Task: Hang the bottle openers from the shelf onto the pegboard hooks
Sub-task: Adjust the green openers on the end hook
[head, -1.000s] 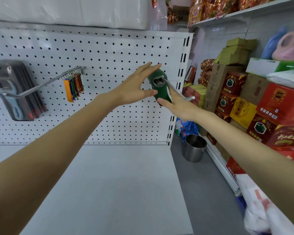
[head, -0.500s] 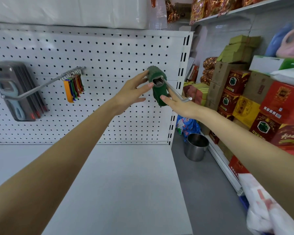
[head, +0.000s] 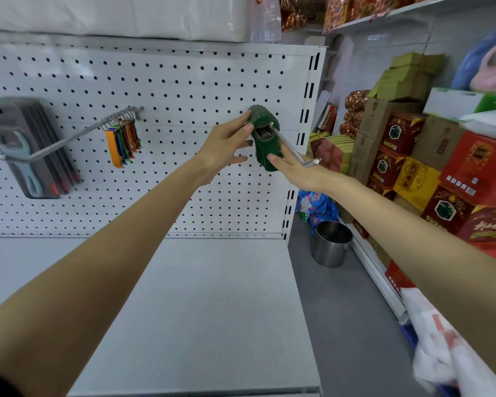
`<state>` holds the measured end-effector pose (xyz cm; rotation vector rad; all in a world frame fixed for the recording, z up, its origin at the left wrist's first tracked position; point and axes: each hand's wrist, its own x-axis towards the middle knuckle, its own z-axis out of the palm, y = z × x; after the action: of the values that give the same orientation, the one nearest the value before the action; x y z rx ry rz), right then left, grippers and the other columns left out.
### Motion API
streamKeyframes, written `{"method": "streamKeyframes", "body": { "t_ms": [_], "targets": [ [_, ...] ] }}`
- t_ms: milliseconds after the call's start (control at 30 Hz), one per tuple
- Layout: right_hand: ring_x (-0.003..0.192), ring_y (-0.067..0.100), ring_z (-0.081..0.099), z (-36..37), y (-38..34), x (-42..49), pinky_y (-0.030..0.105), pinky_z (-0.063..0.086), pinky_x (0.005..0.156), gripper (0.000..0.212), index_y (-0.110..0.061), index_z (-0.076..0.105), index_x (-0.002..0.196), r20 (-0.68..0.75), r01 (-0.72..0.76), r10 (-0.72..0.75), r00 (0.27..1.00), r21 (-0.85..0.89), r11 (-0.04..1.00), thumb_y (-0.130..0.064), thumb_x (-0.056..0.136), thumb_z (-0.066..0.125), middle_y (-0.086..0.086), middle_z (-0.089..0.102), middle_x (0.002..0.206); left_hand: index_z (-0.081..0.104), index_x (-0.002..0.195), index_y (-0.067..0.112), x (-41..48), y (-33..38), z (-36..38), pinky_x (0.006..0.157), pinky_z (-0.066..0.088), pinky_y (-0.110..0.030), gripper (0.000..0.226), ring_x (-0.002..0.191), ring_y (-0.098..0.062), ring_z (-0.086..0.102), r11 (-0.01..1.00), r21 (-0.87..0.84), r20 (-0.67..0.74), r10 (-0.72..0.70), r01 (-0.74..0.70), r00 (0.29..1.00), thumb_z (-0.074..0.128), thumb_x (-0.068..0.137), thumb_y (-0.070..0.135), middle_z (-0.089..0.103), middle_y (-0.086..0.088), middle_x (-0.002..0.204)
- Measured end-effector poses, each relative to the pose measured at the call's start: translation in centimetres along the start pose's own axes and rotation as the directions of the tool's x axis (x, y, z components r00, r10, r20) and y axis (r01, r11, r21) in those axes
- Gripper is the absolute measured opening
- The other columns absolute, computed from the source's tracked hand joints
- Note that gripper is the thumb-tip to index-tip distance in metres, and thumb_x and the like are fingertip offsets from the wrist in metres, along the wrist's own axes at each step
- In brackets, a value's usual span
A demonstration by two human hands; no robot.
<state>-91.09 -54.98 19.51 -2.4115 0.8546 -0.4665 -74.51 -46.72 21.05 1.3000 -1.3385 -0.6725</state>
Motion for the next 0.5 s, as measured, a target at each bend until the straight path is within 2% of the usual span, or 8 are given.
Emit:
{"method": "streamKeyframes", "body": {
  "t_ms": [100,233,300,367,433,500],
  "targets": [
    [0.139,0.031,0.031,0.1,-0.2,-0.6,0.042,0.026,0.114,0.061,-0.024,-0.003,0.153,0.003,-0.026,0.026,1.000,-0.011,1.000,-0.036,0.103,0.031,0.009,0.023,0.158,0.033,0.148,0.027,-0.1,-0.1,0.0,0.098,0.048,-0.037,0.048,0.120,-0.015,0.053,1.000,0.029,-0.003,0.008,-0.007,1.000,0.043,0.101,0.032,0.049,0.003,0.142],
    [0.140,0.029,0.029,0.3,-0.1,-1.9,0.037,0.025,0.113,0.066,-0.018,-0.006,0.153,-0.004,-0.075,0.075,0.997,-0.054,0.996,-0.039,0.103,0.032,0.011,0.024,0.157,0.026,0.150,0.031,-0.7,-0.7,0.0,0.104,0.042,-0.040,0.053,0.130,-0.017,0.045,0.998,0.057,0.035,0.007,-0.009,0.999,0.043,0.100,0.038,0.042,0.003,0.147],
    [0.139,0.031,0.030,0.5,0.0,-2.7,0.036,0.027,0.110,0.069,-0.019,-0.008,0.153,-0.003,-0.126,0.126,0.992,-0.093,0.988,-0.042,0.102,0.032,0.015,0.024,0.156,0.022,0.150,0.034,-1.3,-1.5,0.1,0.108,0.037,-0.038,0.055,0.137,-0.016,0.038,0.987,0.157,0.039,0.021,-0.027,0.999,0.042,0.099,0.042,0.035,0.001,0.152],
    [0.140,0.031,0.030,0.7,-0.2,-3.5,0.035,0.029,0.108,0.070,-0.022,-0.009,0.152,-0.008,-0.170,0.171,0.985,-0.158,0.973,-0.048,0.100,0.030,0.016,0.019,0.157,0.018,0.151,0.036,-2.2,-2.3,0.3,0.106,0.034,-0.031,0.057,0.138,-0.012,0.034,0.970,0.237,0.035,0.044,-0.051,0.998,0.040,0.099,0.045,0.030,0.001,0.155],
    [0.135,0.033,0.037,0.9,-0.6,-4.2,0.038,0.033,0.106,0.073,-0.024,-0.008,0.152,-0.009,-0.206,0.210,0.978,-0.237,0.949,-0.058,0.097,0.027,0.020,0.026,0.153,0.015,0.151,0.039,-3.7,-2.7,0.1,0.103,0.030,-0.027,0.058,0.140,-0.013,0.031,0.959,0.279,0.031,0.043,-0.050,0.999,0.038,0.099,0.048,0.026,0.002,0.157],
    [0.129,0.033,0.043,1.0,-1.1,-5.1,0.043,0.040,0.102,0.083,-0.024,-0.008,0.152,-0.005,-0.259,0.274,0.962,-0.349,0.901,-0.071,0.090,0.020,0.018,0.033,0.149,0.011,0.151,0.039,-5.6,-3.0,-0.6,0.109,0.021,-0.028,0.060,0.144,-0.016,0.023,0.884,0.455,0.082,0.075,-0.104,0.994,0.036,0.098,0.051,0.021,0.001,0.159]
  ]
}}
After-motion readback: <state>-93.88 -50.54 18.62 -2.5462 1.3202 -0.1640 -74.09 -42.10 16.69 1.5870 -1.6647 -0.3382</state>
